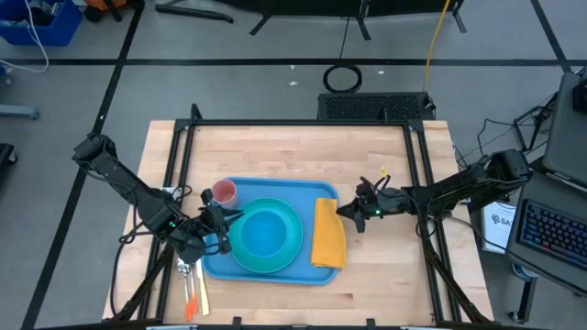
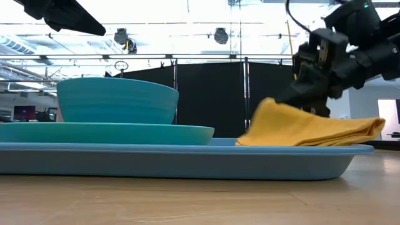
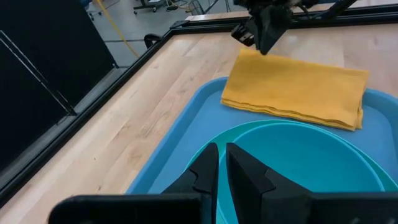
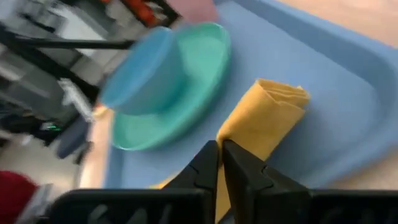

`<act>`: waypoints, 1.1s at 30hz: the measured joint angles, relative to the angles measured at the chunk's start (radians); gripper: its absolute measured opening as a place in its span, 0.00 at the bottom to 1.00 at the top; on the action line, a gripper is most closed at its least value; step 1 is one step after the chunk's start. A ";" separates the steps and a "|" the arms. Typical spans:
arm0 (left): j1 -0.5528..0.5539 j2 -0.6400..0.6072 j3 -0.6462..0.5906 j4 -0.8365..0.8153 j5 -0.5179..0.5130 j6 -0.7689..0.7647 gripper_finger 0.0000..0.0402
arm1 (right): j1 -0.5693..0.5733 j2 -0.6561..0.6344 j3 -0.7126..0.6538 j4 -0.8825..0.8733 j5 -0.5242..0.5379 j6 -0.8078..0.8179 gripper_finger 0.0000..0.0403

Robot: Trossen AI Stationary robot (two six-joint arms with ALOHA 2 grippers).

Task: Set up tray
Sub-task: Put the yellow napkin on the blue serving tray to the right of the light blue plate

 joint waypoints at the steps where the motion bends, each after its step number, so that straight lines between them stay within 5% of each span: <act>1: 0.000 0.000 0.000 0.000 0.000 0.000 0.09 | 0.000 0.000 0.000 -0.021 0.001 0.001 0.07; 11: 0.000 0.000 0.000 0.000 0.000 0.001 0.09 | 0.000 0.000 0.000 0.106 -0.001 -0.059 0.33; 17: 0.000 0.000 0.000 0.000 0.000 0.000 0.09 | 0.006 0.000 0.018 0.090 -0.007 -0.122 0.38; 27: 0.017 0.000 0.000 -0.004 0.001 0.003 0.09 | 0.153 0.001 0.229 -0.390 0.052 -0.221 0.25; 33: 0.032 0.000 0.000 -0.004 0.026 -0.002 0.09 | 0.214 0.122 0.422 -0.622 0.078 -0.204 0.05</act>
